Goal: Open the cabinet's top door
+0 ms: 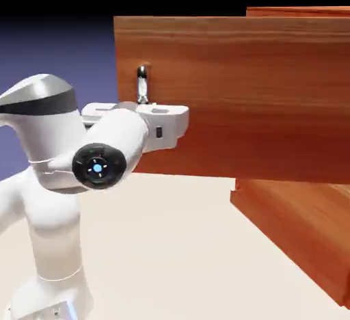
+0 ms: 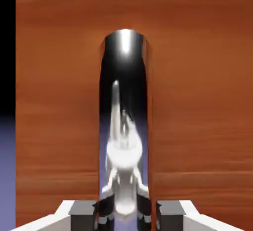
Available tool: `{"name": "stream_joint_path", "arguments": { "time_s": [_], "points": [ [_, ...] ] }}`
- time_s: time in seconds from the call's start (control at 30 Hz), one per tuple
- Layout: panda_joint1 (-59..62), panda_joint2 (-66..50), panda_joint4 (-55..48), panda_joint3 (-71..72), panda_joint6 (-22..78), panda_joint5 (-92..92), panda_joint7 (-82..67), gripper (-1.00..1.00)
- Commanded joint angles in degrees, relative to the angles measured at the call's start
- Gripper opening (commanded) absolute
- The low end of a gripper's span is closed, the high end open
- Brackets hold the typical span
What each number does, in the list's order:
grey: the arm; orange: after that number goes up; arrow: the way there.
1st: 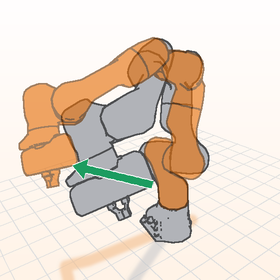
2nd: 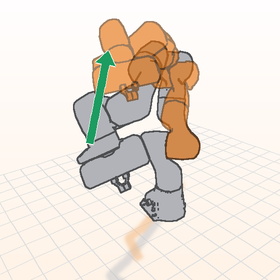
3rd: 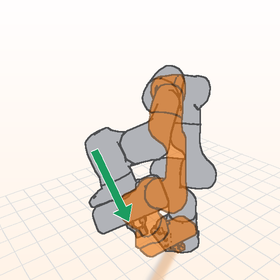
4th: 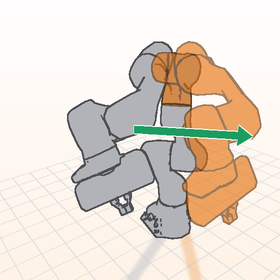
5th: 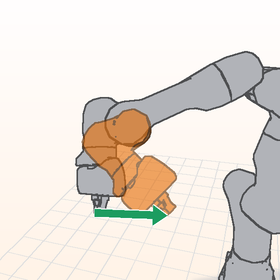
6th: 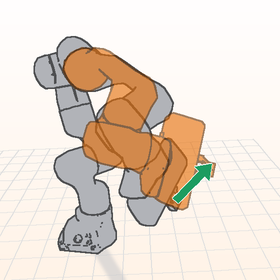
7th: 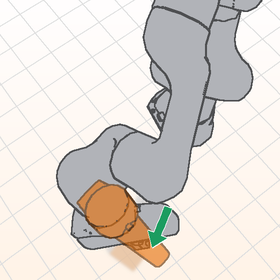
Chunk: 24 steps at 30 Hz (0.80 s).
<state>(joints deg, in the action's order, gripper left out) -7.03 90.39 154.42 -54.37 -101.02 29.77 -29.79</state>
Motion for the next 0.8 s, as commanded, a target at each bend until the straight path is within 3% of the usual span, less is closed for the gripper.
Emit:
{"name": "stream_joint_path", "arguments": {
  "time_s": [0.0,0.77],
  "points": [
    [-1.1,-0.4,-2.1,-1.4,2.1,-1.1,0.1,-1.0],
    [-32.5,-4.2,-47.9,-15.7,39.2,-10.1,5.2,-1.0]
  ]
}}
